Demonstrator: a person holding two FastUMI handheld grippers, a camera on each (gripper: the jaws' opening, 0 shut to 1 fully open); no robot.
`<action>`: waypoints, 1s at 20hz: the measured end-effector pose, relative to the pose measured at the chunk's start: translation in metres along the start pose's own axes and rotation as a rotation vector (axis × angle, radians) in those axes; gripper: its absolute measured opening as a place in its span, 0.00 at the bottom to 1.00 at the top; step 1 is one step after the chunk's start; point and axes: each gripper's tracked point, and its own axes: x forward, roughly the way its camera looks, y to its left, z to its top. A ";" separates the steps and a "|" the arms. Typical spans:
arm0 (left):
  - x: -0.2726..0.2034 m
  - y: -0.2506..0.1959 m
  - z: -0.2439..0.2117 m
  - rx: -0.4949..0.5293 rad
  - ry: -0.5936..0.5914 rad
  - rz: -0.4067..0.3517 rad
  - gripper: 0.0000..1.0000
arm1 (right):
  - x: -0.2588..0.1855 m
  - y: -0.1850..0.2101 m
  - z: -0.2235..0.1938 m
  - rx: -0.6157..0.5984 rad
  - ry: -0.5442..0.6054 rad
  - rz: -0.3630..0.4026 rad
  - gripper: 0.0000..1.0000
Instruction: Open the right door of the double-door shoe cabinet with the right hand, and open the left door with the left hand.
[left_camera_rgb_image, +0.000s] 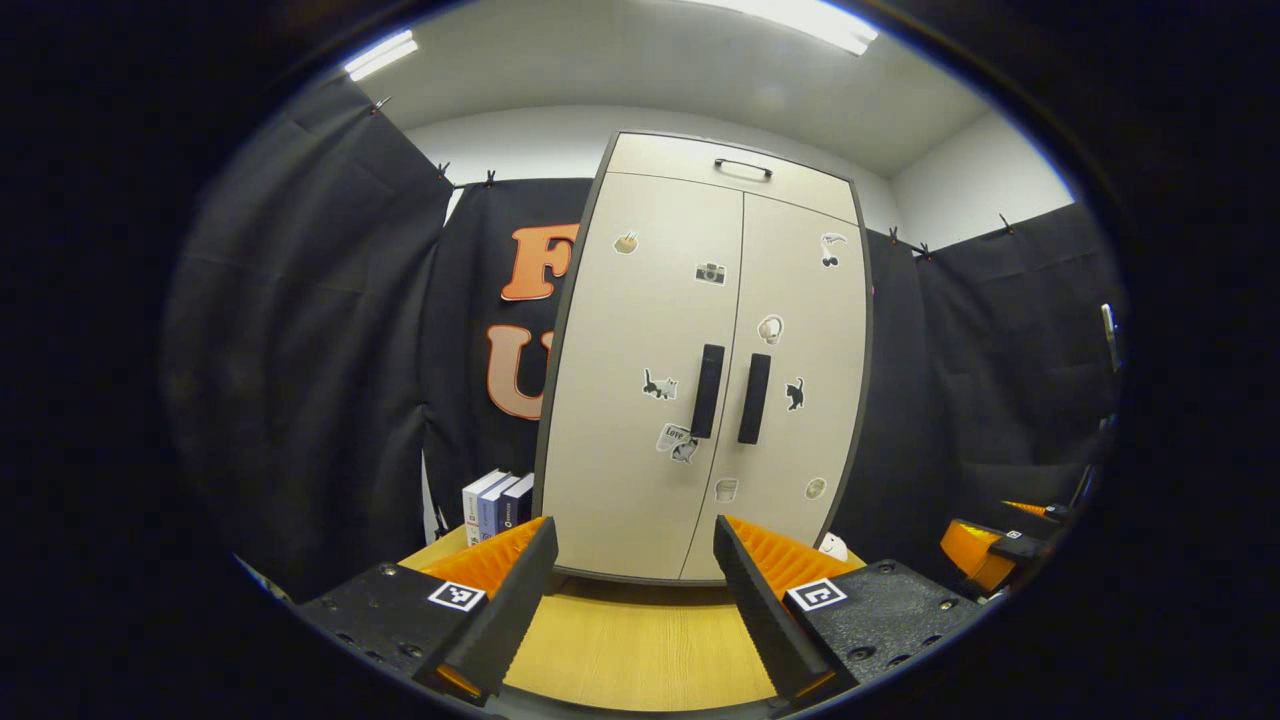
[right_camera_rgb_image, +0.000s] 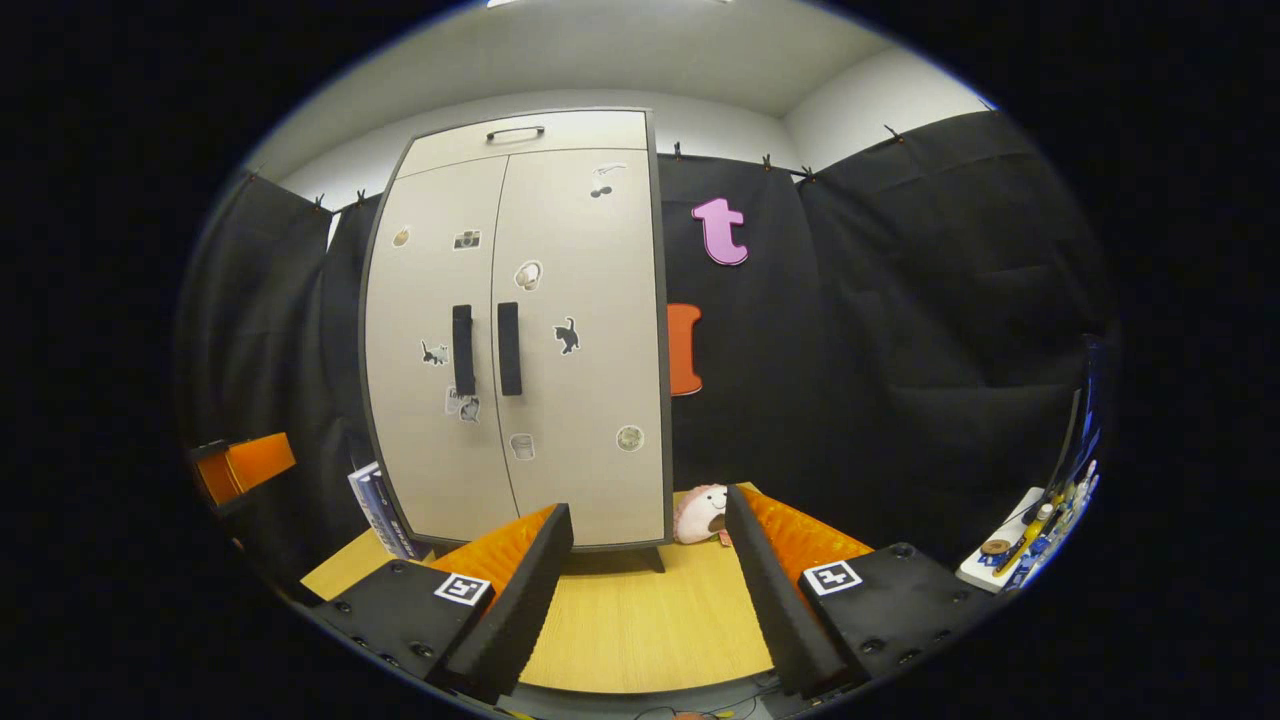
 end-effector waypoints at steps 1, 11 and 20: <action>0.000 0.003 -0.001 0.003 -0.002 0.004 0.95 | 0.006 0.005 -0.002 -0.005 0.002 0.006 0.98; 0.010 0.064 -0.015 0.020 0.034 0.049 0.95 | 0.080 0.079 0.023 -0.060 -0.029 0.070 0.98; 0.024 0.117 -0.015 0.023 0.041 0.089 0.95 | 0.160 0.141 0.057 -0.064 -0.049 0.098 0.98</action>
